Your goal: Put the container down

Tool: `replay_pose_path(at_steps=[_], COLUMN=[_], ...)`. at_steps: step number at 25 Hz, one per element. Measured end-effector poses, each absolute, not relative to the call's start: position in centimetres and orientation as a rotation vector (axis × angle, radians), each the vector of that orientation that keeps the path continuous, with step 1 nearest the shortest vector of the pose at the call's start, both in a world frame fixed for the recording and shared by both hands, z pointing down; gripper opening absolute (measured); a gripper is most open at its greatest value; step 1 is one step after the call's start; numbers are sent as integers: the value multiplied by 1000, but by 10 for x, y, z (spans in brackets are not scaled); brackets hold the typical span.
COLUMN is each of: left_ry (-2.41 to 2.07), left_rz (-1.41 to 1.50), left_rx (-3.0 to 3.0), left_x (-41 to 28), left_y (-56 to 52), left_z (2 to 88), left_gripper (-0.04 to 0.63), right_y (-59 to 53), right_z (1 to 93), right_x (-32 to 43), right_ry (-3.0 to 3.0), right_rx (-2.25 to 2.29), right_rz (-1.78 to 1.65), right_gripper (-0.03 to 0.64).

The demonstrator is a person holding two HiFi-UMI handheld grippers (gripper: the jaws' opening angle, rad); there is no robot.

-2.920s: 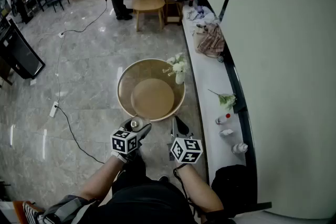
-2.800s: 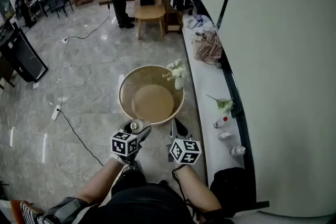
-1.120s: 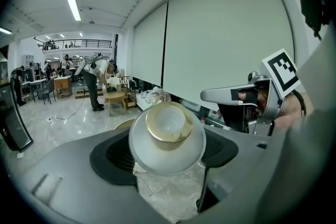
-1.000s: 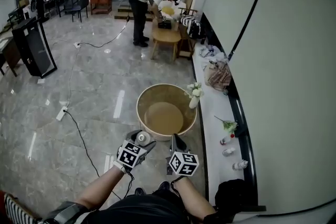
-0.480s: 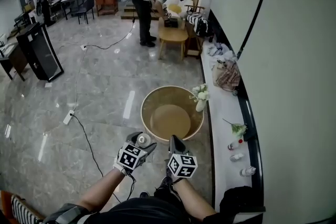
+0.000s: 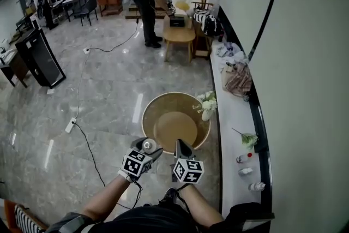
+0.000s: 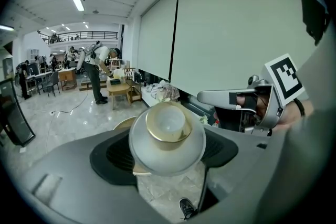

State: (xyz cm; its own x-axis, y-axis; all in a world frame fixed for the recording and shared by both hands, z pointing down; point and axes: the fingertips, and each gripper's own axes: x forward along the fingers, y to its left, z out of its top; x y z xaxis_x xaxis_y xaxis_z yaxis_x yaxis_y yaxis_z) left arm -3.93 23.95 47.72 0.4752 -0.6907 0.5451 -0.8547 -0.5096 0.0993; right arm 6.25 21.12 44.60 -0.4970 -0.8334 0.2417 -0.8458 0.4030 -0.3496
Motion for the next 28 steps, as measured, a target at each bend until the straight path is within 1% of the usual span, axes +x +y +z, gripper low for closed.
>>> replay_pose_path(at_steps=[6, 12, 20, 28], left_ry=[-1334, -1395, -1363, -1317], left_rz=[637, 577, 595, 596], left_rx=[2362, 2372, 2331, 2320], left_x=[-32, -31, -26, -28], left_y=[209, 187, 177, 142], left_z=[461, 444, 471, 491], left_gripper=[342, 342, 342, 342], right_y=[177, 159, 148, 121], right_z=[431, 418, 445, 462], right_x=[74, 80, 82, 81], right_ry=[-2638, -2669, -2631, -2579], right_rx=[1551, 1551, 1523, 1536], right_rz=[671, 646, 693, 712], right_gripper=[8, 8, 8, 8])
